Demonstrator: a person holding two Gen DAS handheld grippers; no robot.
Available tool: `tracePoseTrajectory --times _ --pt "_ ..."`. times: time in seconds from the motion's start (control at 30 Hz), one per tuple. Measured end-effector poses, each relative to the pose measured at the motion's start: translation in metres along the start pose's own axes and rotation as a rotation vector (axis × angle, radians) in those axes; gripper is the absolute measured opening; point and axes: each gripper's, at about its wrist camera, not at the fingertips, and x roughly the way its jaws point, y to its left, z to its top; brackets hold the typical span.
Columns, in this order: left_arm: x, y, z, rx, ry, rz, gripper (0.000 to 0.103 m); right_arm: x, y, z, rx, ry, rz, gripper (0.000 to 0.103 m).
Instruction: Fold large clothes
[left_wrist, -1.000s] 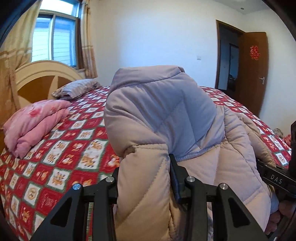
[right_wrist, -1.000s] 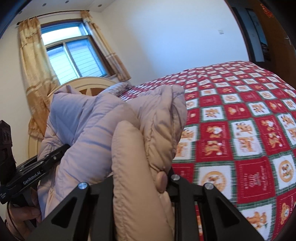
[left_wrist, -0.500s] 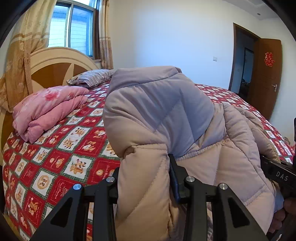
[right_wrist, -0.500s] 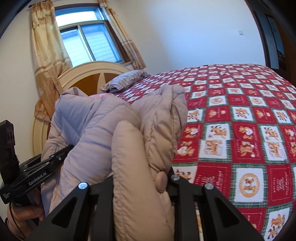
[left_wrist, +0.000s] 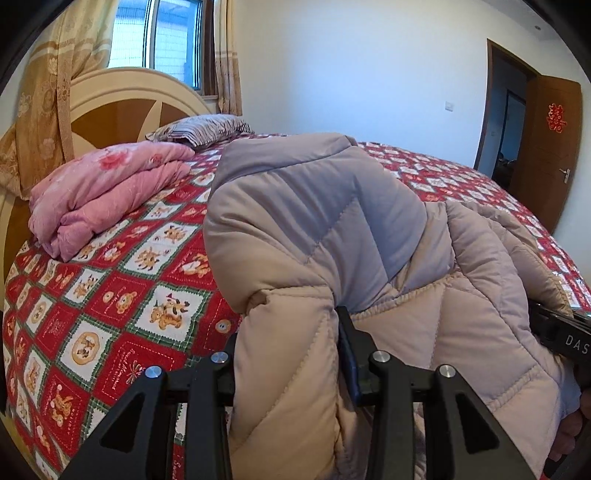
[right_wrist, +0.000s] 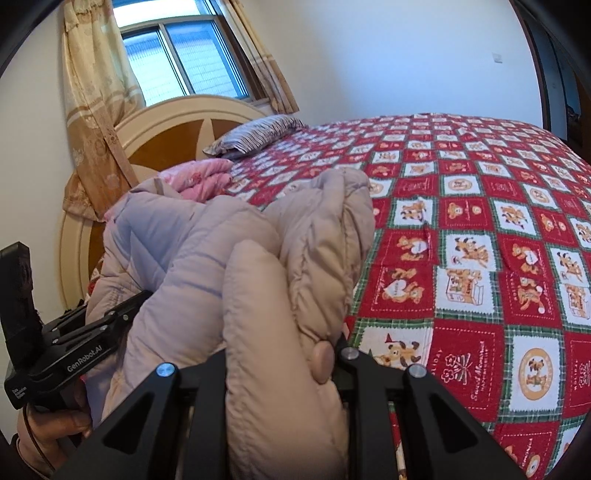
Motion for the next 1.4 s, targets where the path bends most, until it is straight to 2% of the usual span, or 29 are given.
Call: tracePoseTrajectory --times 0.13,0.67,0.97,1.2,1.4 --pt "0.011 0.005 -0.005 -0.010 0.021 0.023 0.055 0.009 -0.002 -0.004 -0.002 0.023 -0.021 0.022" --pt "0.031 0.015 -0.016 -0.055 0.033 0.036 0.071 0.034 -0.009 -0.014 0.018 0.085 -0.067 0.026" --pt "0.036 0.020 -0.018 -0.083 0.038 0.031 0.080 0.041 -0.010 -0.017 0.028 0.107 -0.101 0.038" --pt "0.042 0.028 -0.020 -0.131 0.052 0.027 0.091 0.048 -0.015 -0.020 0.045 0.129 -0.114 0.044" --pt "0.044 0.032 -0.021 -0.152 0.056 0.017 0.093 0.052 -0.017 -0.021 0.052 0.141 -0.115 0.046"
